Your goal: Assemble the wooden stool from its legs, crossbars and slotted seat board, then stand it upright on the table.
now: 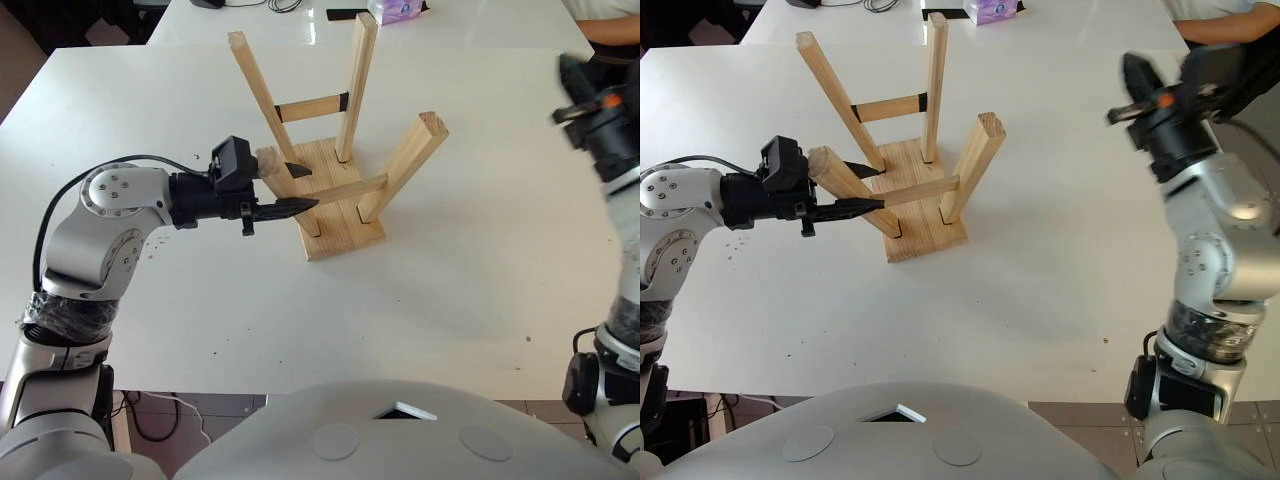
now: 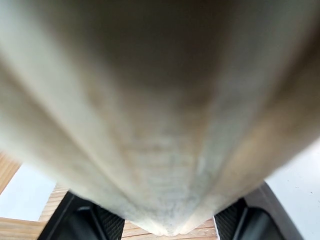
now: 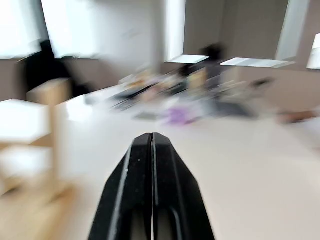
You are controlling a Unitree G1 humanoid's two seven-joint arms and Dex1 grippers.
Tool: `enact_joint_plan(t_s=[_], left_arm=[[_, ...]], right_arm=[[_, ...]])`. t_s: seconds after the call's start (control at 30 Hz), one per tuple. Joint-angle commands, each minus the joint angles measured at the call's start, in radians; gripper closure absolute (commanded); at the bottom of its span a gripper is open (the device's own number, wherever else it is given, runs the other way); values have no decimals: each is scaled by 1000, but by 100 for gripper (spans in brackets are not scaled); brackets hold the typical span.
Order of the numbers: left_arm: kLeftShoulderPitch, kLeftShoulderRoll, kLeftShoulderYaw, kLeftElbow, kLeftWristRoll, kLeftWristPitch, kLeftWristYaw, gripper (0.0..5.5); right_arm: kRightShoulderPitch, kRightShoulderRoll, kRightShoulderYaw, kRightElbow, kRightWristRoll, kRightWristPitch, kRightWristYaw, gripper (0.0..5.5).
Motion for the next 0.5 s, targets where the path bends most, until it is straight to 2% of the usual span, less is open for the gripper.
enact_joint_plan(t_s=[0.03, 0.13, 0.27, 0.33, 0.43, 0.5], left_arm=[[28, 14, -79, 36, 79, 55, -23, 346], [19, -8, -99, 39, 87, 50, -16, 346], [65, -12, -99, 3, 77, 47, -1, 346], [79, -13, -95, -2, 74, 40, 1, 346], [93, 2, -75, 5, 72, 32, -1, 346], [106, 13, -61, -1, 67, 33, -5, 346]], right_arm=[[5, 166, 242, -244, 213, 97, -13, 550], [16, 192, 284, -304, 238, 139, -56, 550], [-6, 141, 213, -252, 214, 163, -45, 550], [-14, 111, 152, -222, 209, 153, -34, 550], [-55, 10, -32, -15, 91, 111, -84, 550], [-55, -49, -66, 52, 35, 91, -69, 550]])
